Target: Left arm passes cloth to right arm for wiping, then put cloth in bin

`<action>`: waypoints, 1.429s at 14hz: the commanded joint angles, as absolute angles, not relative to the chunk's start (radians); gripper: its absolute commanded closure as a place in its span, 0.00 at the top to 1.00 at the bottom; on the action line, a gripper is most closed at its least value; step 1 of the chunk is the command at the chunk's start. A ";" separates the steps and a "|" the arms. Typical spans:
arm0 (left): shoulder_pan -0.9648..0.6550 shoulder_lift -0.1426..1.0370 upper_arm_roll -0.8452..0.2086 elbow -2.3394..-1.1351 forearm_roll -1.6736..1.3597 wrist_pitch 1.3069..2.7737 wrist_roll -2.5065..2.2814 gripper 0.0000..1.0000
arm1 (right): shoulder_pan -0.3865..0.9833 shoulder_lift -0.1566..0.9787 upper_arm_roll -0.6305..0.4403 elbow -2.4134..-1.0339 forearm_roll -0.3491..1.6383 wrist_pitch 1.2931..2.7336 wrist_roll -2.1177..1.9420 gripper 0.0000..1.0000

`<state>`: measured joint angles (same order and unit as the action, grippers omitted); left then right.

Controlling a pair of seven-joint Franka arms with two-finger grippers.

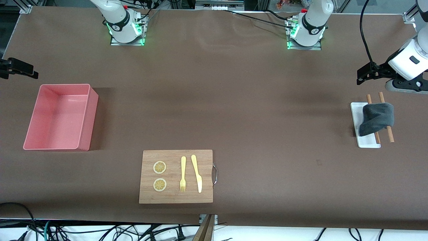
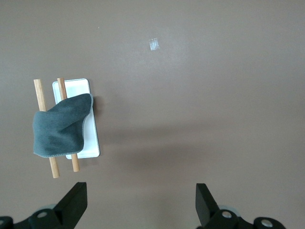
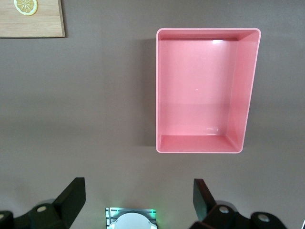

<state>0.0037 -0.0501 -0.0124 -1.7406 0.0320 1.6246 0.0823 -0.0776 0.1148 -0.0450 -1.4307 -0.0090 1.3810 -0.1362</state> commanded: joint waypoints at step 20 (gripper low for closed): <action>0.009 -0.021 -0.021 -1.684 0.017 1.575 0.086 1.00 | -0.084 0.127 -0.046 -1.411 0.009 1.388 -0.152 1.00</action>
<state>0.0037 -0.0349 -0.0164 -1.7173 0.0316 1.6031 0.0824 -0.0777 0.1202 -0.0450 -1.4307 -0.0084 1.3913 -0.1362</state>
